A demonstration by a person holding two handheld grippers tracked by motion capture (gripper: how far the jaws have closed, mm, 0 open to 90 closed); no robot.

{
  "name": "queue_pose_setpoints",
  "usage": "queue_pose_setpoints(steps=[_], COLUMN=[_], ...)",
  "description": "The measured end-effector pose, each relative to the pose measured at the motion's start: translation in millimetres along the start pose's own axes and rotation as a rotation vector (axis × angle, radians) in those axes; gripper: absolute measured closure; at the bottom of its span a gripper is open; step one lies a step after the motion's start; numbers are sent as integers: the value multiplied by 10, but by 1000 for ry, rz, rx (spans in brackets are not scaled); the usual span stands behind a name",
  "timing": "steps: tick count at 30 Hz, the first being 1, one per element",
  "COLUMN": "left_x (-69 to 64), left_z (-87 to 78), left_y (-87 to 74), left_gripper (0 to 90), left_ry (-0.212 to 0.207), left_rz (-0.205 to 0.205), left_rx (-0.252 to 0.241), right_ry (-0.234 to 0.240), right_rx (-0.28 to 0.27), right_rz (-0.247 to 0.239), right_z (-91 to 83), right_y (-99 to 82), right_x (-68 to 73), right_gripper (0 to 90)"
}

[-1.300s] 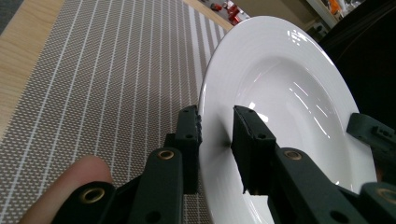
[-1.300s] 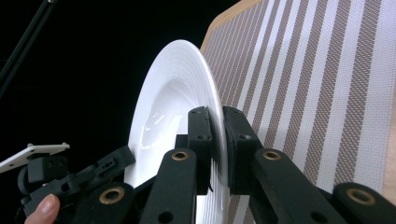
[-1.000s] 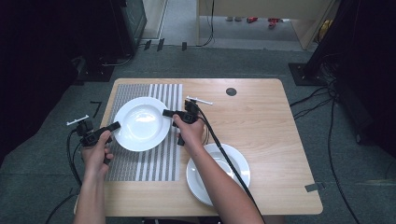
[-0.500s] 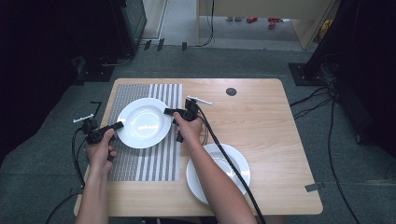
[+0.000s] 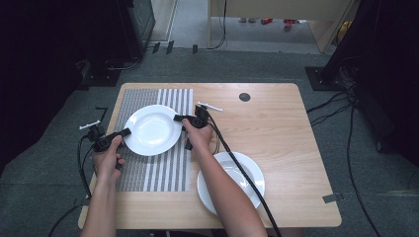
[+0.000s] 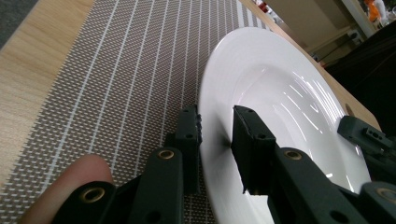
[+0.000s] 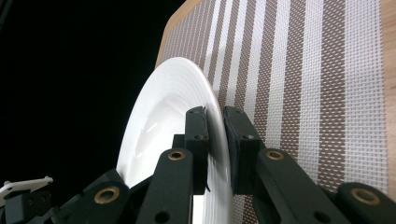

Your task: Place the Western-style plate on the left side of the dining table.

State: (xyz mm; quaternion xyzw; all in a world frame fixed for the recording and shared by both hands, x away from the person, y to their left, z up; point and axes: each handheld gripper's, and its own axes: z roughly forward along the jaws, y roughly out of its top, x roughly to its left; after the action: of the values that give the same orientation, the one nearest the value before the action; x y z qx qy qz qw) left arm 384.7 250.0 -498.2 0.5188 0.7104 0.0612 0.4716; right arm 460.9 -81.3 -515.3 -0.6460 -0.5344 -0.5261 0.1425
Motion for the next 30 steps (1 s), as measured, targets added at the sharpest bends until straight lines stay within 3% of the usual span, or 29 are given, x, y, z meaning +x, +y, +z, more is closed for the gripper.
queue_pose_setpoints(steps=[6, 10, 13, 17, 19, 27, 30], left_x=[12, 32, 25, -1, -9, -44, -62], left_z=[39, 38, 41, 37, 26, -68, -103], left_y=[-18, -24, -34, -43, -43, -32, -31], left_gripper=[736, 728, 676, 589, 570, 508, 468], left_ry=[3, -17, -33, -40, -37, -42, -41], left_rz=[-4, -11, -15, -8, -2, 24, 46], left_rx=[20, 13, 5, 0, -3, -52, -65], right_ry=[-33, -49, -44, -22, -22, -85, -76], right_rx=[-1, -18, -25, -29, -41, -108, -120], right_rz=[-14, -36, -53, -35, -51, -215, -213], right_z=[41, 63, 70, 63, 44, -156, -273], right_y=[-26, -45, -50, -48, -40, 29, 59], right_x=[-55, -60, -48, -29, -3, 140, 143], right_gripper=[801, 785, 745, 651, 608, 529, 539])
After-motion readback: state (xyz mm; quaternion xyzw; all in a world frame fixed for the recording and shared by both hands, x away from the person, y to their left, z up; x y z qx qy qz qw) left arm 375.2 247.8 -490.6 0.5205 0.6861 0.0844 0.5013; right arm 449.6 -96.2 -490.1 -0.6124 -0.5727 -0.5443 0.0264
